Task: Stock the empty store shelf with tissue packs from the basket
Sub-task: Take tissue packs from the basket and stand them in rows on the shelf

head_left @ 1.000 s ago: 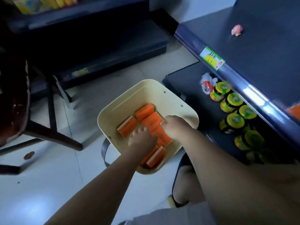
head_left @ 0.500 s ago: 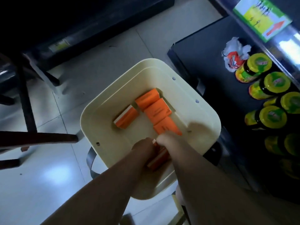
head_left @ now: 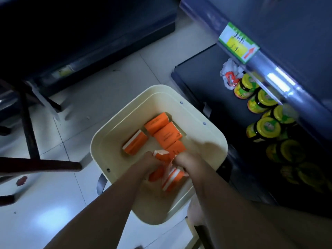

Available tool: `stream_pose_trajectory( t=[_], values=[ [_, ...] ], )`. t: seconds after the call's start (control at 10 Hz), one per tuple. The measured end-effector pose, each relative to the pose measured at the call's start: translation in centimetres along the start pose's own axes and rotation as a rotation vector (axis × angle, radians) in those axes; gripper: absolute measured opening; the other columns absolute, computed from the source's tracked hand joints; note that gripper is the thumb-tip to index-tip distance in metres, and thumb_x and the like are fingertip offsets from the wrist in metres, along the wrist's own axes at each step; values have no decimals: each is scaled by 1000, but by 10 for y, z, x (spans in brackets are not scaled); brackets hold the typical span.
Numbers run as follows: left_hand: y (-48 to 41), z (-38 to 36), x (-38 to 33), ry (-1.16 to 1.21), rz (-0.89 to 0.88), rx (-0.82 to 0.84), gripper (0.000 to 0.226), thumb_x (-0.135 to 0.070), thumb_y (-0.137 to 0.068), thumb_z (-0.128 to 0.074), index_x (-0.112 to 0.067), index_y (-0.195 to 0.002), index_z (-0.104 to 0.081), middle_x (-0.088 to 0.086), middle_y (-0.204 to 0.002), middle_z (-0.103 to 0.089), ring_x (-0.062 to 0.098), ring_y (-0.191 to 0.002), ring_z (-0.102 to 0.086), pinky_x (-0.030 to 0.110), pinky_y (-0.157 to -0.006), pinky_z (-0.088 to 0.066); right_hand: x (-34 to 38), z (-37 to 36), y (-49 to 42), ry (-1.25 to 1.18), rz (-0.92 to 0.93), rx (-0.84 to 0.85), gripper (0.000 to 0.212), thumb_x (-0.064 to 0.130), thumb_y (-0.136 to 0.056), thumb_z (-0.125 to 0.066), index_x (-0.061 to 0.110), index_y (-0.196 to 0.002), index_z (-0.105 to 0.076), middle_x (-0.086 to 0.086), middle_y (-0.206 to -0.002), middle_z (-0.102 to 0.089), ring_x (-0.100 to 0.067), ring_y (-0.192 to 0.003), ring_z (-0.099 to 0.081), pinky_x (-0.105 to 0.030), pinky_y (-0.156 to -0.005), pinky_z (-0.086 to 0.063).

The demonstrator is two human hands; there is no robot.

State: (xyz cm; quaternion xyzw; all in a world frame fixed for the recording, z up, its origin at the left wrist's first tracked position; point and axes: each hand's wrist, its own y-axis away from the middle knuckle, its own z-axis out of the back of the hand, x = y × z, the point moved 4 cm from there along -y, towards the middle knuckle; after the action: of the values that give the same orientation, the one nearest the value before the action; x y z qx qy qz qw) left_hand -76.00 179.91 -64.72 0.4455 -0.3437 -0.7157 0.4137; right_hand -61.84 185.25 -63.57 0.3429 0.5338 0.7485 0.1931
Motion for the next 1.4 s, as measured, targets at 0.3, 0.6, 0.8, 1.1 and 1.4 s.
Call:
stream_pose_trajectory(
  t=[0.3,0.6,0.8,1.1,1.4],
  values=[
    [70,45,-55,452,-261,-72,39,-15,-69,-87,-11,-105,-72,13,-84,-78,28,-74,-72,36,-67,-57,23,110,93,-417,230,-203,43,9,-76,-66,6,-119,-65,-12,-79,-65,-24,-73,-67,-34,-65,-61],
    [194,41,-116,716,-661,-15,33,-7,-88,-73,-11,-121,-66,11,-97,-79,20,-78,-77,34,-67,-57,26,154,260,-579,618,-262,24,11,-95,-54,8,-118,-63,-22,-98,-76,-35,-75,-78,-39,-63,-64],
    [295,20,-157,654,-983,58,35,-6,-92,-72,-12,-126,-66,12,-109,-78,28,-93,-77,37,-72,-61,-25,184,368,-643,883,-320,26,8,-106,-40,9,-125,-58,-20,-102,-76,-42,-79,-77,-34,-58,-60],
    [411,-47,-228,444,-1317,245,43,-9,-80,-78,-8,-121,-67,14,-108,-78,37,-101,-75,47,-84,-60,-141,243,458,-908,1223,-436,31,1,-105,-47,10,-129,-64,-17,-115,-76,-45,-97,-75,-48,-90,-62],
    [473,-190,-308,294,-1408,424,38,-11,-76,-76,-7,-113,-70,18,-105,-77,40,-98,-75,61,-91,-59,-264,320,470,-1130,1334,-573,45,-2,-99,-50,14,-139,-61,-16,-126,-72,-43,-110,-71,-42,-90,-61]
  ],
)
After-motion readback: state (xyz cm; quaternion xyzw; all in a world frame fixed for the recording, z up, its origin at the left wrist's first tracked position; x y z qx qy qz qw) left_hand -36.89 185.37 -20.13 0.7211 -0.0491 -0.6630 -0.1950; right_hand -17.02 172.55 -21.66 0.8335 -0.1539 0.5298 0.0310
